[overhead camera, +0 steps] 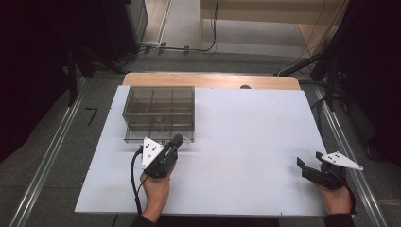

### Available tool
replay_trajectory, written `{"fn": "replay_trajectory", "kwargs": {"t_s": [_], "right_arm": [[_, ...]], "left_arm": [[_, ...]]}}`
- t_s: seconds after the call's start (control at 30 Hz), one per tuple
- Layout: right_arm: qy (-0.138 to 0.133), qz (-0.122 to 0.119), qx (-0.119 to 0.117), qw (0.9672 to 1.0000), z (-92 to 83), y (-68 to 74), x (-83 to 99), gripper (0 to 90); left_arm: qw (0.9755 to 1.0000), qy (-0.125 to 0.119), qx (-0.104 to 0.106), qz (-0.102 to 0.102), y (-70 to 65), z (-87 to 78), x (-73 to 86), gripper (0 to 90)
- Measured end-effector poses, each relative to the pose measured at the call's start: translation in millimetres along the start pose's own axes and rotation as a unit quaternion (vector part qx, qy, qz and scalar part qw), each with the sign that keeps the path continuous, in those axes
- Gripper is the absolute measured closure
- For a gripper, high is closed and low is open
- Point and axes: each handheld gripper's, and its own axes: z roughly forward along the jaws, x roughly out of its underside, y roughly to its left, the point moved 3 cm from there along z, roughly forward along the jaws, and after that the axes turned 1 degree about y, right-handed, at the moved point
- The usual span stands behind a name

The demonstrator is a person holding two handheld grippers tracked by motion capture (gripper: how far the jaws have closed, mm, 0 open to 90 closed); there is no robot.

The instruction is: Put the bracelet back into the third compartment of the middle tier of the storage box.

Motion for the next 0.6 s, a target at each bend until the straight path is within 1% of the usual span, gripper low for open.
{"fn": "replay_trajectory", "kwargs": {"t_s": [0.27,0.6], "right_arm": [[0.001,0.001,0.0,1.0,0.3,0.0,0.2,21.0],[0.001,0.0,0.0,1.0,0.6,0.5,0.3,20.9]], "left_arm": [[0.9998,-0.011,-0.014,0.001,4.8,1.8,-1.5,86.9],[0.9996,-0.016,-0.025,0.002,10.1,8.6,-1.6,86.9]]}}
